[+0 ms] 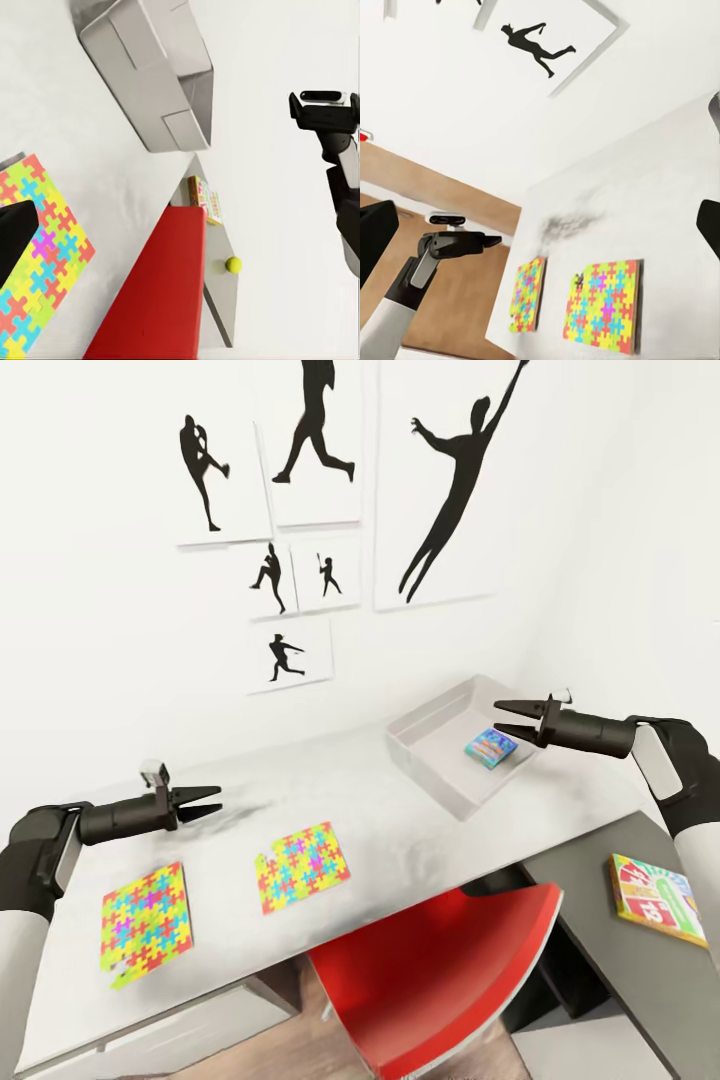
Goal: Put all the toys in the child's room - the three board games (two on the bed and one on the table), the two jigsaw puzzles on the table, and the tennis ball on the table - inside the toy box on the table in the child's room.
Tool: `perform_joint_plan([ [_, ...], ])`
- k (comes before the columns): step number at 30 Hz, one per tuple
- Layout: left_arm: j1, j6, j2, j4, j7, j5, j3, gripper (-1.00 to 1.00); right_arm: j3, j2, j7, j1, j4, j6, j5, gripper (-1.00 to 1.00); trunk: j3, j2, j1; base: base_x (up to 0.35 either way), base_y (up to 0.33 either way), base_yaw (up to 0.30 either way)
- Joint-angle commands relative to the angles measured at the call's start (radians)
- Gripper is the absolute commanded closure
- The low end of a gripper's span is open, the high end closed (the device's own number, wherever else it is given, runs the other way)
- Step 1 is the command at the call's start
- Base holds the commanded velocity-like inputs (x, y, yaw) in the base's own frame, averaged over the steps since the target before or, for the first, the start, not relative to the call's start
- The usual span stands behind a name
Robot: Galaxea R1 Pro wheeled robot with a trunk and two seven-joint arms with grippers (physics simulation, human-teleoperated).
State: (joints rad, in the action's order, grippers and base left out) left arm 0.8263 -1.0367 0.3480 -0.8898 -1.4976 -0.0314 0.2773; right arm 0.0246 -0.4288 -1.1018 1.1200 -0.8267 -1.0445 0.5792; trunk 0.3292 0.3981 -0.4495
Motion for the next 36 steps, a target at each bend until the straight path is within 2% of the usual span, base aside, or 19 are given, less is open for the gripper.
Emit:
perform_joint_plan([
  [1,0.001,-0.011,0.001,0.0,-0.005,0.0,0.0,-1.0,0.003,-0.001,-0.003,0.001,0.0,-0.003,0.001,-1.0,0.0,0.002,0.0,-0.09,0.102,-0.099],
  [25,0.001,-0.011,0.014,-0.001,-0.012,0.0,0.0,-1.0,0.0,-0.007,-0.003,0.0,0.002,-0.003,-0.001,-1.0,-0.036,0.002,0.0,-0.048,0.081,-0.161],
  [36,0.001,-0.011,0.017,-0.001,-0.012,-0.001,0.0,-1.0,-0.003,-0.01,-0.006,-0.032,-0.001,-0.003,0.0,-1.0,-0.052,0.002,0.0,-0.002,0.003,-0.194],
])
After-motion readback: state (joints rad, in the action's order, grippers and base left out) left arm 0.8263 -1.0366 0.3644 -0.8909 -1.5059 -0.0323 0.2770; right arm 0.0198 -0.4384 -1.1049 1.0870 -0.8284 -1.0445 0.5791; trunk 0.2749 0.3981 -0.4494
